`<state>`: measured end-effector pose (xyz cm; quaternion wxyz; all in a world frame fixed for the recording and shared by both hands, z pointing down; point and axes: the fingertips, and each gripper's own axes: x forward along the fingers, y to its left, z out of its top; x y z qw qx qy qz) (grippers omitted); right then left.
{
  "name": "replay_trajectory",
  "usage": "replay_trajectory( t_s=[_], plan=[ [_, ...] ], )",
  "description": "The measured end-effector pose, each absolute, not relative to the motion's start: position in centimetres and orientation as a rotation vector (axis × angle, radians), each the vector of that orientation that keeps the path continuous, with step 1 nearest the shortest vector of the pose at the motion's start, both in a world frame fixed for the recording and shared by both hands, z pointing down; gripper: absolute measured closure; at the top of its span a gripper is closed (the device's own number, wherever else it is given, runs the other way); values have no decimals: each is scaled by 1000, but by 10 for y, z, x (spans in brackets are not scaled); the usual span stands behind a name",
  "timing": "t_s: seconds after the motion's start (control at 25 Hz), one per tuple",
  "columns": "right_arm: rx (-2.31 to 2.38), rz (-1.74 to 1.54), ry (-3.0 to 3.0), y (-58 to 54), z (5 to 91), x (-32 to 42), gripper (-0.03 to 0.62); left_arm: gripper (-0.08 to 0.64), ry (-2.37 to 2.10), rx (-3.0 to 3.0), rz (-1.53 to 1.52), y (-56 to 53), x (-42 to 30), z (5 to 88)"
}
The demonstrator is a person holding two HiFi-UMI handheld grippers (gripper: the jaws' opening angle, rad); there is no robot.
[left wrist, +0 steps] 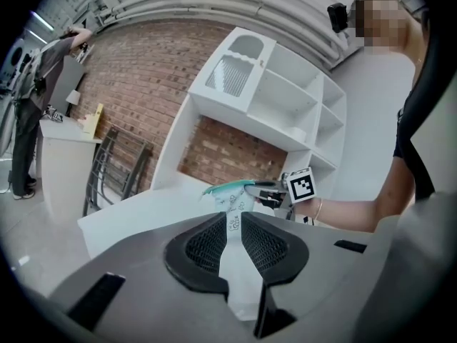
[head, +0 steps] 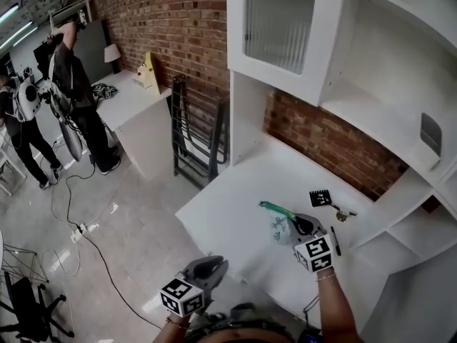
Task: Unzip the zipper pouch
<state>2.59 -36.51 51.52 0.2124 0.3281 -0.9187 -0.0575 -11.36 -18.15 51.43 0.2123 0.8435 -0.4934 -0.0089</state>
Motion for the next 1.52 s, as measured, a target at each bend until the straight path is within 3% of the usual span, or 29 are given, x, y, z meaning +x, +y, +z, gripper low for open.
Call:
replay_trajectory(
  t_s=[0.68, 1.52],
  plan=[
    [1086, 213, -2446, -377, 602, 75, 577, 503, -1329, 2336, -8, -189, -114, 524],
    [1239, 329, -2295, -372, 647, 112, 556, 505, -1284, 2363, 16, -204, -113, 527]
  ],
)
